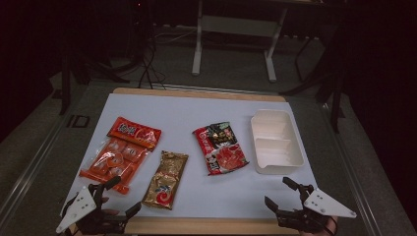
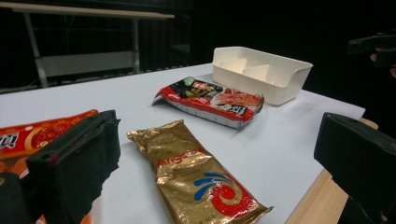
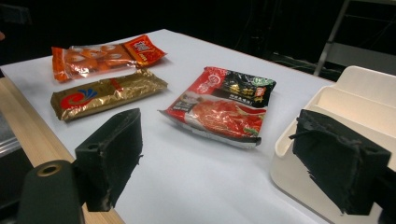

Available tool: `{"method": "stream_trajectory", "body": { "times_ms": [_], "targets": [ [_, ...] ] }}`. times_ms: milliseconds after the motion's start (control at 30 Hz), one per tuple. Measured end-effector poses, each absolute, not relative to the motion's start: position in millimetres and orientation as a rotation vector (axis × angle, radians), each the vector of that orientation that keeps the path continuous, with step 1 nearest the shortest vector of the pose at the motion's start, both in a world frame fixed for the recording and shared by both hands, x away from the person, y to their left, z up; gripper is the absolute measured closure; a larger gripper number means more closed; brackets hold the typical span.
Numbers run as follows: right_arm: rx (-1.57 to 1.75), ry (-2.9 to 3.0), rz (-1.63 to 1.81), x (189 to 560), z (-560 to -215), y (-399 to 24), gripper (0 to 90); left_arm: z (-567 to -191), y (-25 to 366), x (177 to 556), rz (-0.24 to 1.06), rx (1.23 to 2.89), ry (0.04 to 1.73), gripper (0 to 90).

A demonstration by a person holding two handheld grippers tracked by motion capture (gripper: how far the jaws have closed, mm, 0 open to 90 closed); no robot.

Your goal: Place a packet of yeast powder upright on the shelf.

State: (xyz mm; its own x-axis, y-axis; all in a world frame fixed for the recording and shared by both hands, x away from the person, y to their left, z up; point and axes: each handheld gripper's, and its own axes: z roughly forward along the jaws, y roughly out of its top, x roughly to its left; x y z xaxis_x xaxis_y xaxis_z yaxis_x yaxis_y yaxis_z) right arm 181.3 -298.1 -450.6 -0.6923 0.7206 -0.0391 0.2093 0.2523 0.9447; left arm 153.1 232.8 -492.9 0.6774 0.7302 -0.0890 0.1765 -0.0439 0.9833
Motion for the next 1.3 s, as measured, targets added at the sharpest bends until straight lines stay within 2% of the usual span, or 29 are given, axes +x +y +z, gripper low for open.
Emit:
{"method": "stream_trajectory", "body": {
  "times_ms": [200, 367, 633, 933, 1133, 1300],
  "targets": [
    [0.81, 2.038, 1.521, 177.2, -446.2, -299.3, 15.0, -489.0, 230.8, 149.3, 0.542, 1.619, 0.709, 0.9],
    [0.827, 1.966, 1.588, 169.3, -435.6, -306.5, 14.7, -487.3, 229.9, 147.7, 0.505, 1.668, 0.713, 0.9],
    [0.774, 1.959, 1.503, 160.5, -425.4, -299.5, 14.8, -474.9, 227.1, 144.8, 0.496, 1.624, 0.709, 0.9],
    [0.778, 1.993, 1.504, 169.6, -425.8, -285.5, 16.2, -460.0, 232.3, 151.7, 0.45, 1.614, 0.76, 1.0],
    [0.74, 1.965, 1.647, 175.2, -418.3, -286.7, 16.0, -452.1, 237.2, 161.4, 0.435, 1.627, 0.767, 1.1],
    [0.742, 1.942, 1.61, 178.3, -412.3, -284.1, 15.0, -450.2, 234.3, 173.9, 0.417, 1.677, 0.777, 1.7]
  ]
}}
